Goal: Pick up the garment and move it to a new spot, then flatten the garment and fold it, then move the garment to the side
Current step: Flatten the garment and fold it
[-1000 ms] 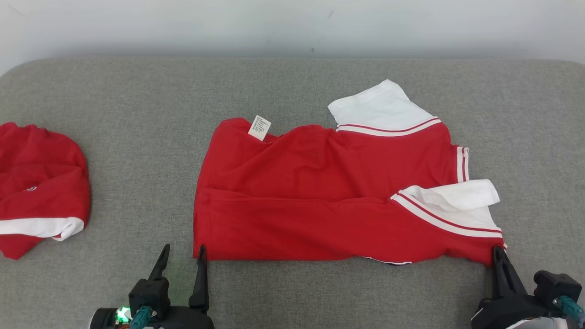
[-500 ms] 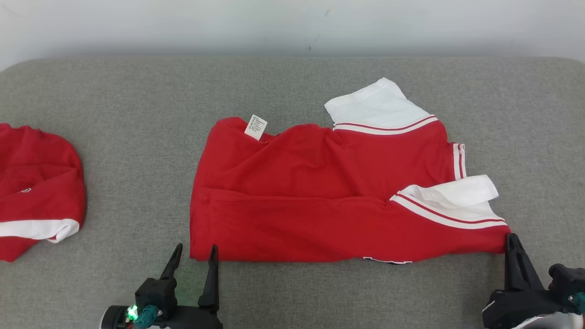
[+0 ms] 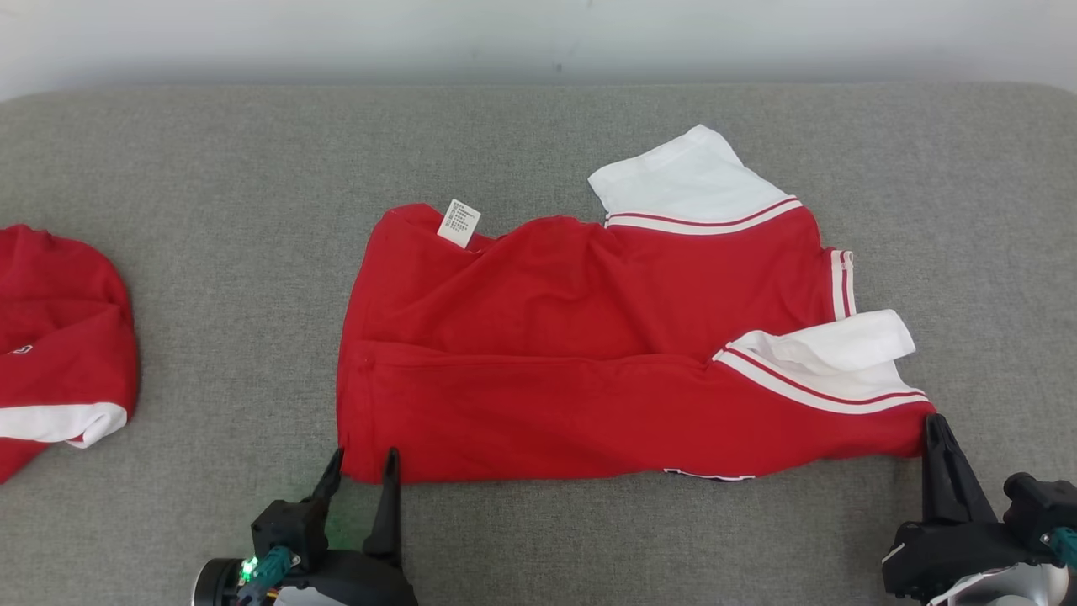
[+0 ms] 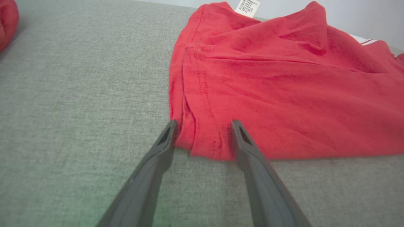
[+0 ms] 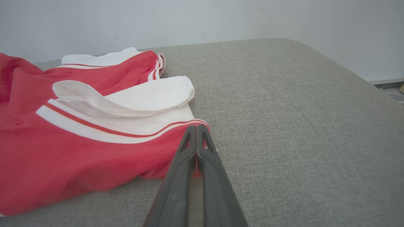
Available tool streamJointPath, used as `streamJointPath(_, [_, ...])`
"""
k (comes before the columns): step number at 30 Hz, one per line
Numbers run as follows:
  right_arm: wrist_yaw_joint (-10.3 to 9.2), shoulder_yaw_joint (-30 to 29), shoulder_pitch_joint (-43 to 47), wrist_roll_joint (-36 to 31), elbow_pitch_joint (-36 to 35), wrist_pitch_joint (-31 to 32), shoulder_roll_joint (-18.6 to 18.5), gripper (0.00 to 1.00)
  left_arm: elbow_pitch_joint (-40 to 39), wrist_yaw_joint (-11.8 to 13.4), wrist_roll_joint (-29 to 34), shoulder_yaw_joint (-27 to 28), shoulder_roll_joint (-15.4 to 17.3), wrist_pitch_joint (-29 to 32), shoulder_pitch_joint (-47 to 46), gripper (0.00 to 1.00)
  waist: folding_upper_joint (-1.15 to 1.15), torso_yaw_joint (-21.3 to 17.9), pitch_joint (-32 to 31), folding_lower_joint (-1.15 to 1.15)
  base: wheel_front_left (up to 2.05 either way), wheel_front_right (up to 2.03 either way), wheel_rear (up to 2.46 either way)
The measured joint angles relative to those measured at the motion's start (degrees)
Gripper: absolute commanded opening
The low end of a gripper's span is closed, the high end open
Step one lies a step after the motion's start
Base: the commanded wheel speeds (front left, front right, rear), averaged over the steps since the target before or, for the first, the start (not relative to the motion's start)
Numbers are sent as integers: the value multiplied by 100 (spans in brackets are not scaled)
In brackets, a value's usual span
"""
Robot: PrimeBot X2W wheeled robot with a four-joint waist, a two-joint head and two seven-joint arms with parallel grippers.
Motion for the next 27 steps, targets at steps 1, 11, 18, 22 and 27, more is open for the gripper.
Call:
streamJointPath(1, [0,11,-4,2,-5,0,-4,0,25,-2,-1,-8,0,0,-18,0,0,-4,9,0,0,0,0])
streamJointPath(11, [0,-22,68,-10,-13,0,14,0,54,-104,-32,112,-3,0,85,0,0,-18,-136,0,0,0,0])
streamJointPath(18, [0,-111,454,-26,-3,0,18,0,0,-171,76,323,-11,0,681,0,0,-20,-540,0,0,0,0])
streamJointPath(22, [0,-118,801,-52,14,1,46,0,23,-208,113,357,-15,0,1056,0,-1,-22,-842,-1,0,0,0])
streamJointPath(27, [0,-113,1245,-52,21,1,123,0,47,-224,110,352,-14,0,1376,0,-1,-23,-1207,-1,0,0,0])
